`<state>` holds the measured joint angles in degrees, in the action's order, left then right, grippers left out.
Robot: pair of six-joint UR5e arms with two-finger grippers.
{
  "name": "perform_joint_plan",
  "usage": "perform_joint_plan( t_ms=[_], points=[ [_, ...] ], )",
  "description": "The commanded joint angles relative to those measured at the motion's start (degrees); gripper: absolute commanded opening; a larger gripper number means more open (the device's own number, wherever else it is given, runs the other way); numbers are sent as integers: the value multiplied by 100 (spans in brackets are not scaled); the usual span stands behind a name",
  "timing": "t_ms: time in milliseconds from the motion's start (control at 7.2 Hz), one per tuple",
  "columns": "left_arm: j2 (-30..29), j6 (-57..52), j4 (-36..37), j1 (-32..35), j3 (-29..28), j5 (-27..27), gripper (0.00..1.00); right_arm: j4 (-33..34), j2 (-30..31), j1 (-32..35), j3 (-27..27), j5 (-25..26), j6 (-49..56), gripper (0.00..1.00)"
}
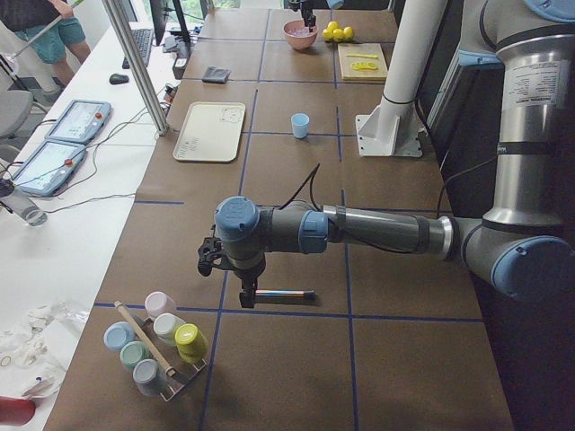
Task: Mash ice and strawberries in cup
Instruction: 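Grasp a third ice cube from the pink bowl with the right gripper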
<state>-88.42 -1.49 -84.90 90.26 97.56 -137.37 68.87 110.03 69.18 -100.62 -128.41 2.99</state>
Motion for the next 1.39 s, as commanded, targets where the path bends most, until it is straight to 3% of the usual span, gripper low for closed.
perform_joint_plan(
  t_ms=[0,1250],
  points=[
    [0,0,0,0,0,0,100,12,-51,-9,16,0,-9,58],
    [0,0,0,0,9,0,100,3,-104,-9,25,0,-17,54]
  ],
)
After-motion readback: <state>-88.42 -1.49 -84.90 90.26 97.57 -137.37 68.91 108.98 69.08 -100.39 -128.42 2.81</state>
